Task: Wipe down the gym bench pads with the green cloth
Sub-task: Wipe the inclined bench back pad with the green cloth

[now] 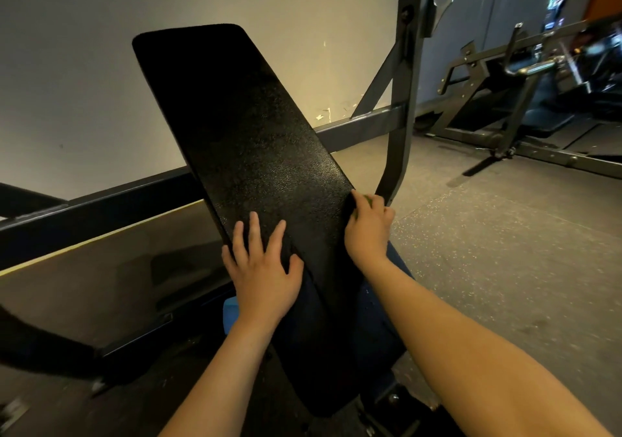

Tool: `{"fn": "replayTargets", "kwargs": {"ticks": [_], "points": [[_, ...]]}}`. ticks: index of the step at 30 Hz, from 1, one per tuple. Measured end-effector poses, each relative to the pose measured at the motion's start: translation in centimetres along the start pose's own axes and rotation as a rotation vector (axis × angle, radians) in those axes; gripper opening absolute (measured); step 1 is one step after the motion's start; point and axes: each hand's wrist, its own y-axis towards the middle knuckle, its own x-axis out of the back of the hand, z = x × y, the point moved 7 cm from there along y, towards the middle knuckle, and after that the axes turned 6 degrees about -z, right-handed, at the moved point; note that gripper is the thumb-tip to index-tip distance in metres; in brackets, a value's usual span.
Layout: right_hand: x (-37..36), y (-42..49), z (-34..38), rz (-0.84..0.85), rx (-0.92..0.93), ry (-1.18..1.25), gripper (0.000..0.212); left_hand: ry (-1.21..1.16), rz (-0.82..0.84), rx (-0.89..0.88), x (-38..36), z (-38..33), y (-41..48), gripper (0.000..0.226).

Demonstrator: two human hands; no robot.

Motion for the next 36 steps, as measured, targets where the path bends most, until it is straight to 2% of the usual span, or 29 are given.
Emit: {"fn": "replayTargets", "kwargs": {"ticks": [2,3,7,10,11,16,19,20,22,26,29,31,34,36], "points": [[-0.9,-0.7,1.5,0.002,-0.080,0.048,0.045,0.024,-0.004,-0.012,0.0,0.1,-0.2,0.064],[-1.5,-1.3,3.1,0.030,-0.027,0.089,0.046,0.024,-0.005,-0.022,-0.1,0.3,-0.3,0.064],[-3.3,-5.1,9.3,0.246,0.457,0.184,0.045,0.006,-0.042,-0.047,0.1,0.7,-0.4,0.067],[-2.4,-4.3,8.3,0.263,0.608,0.137,0.045,-0.008,-0.033,-0.038,-0.1,0.8,-0.5,0.066],[-2.2,-3.5,7.0,0.236,0.575,0.103,0.046,-0.010,-0.028,-0.033,-0.2,0.8,-0.5,0.066],[-0.1,0.5,-0.2,0.040,0.177,0.012,0.047,-0.024,-0.024,-0.033,-0.1,0.6,-0.7,0.066],[0.1,0.3,-1.6,0.000,-0.099,0.029,0.042,-0.024,-0.015,-0.030,-0.2,0.5,-0.7,0.067],[0.0,-0.2,-1.0,-0.013,-0.140,0.037,0.043,-0.023,-0.022,-0.027,-0.3,0.5,-0.7,0.067],[-0.8,-1.9,1.9,-0.013,-0.043,0.081,0.044,-0.020,-0.044,-0.025,-0.3,0.3,-0.6,0.067],[-2.8,-6.1,8.9,0.171,0.390,0.210,0.046,-0.077,-0.062,-0.046,0.0,0.5,-0.7,0.073],[-2.7,-5.3,8.9,0.267,0.561,0.159,0.057,-0.202,-0.049,-0.035,0.3,1.2,-0.7,0.073],[-2.2,-3.3,6.5,0.216,0.514,0.057,0.056,-0.226,-0.046,-0.020,0.4,1.3,-0.6,0.075],[-0.6,-0.4,1.5,0.073,0.198,-0.005,0.040,-0.227,-0.062,-0.017,0.6,0.9,-0.6,0.075],[-0.3,-0.1,0.0,0.027,0.065,-0.046,0.035,-0.237,-0.063,-0.016,0.6,0.8,-0.6,0.075]]}}
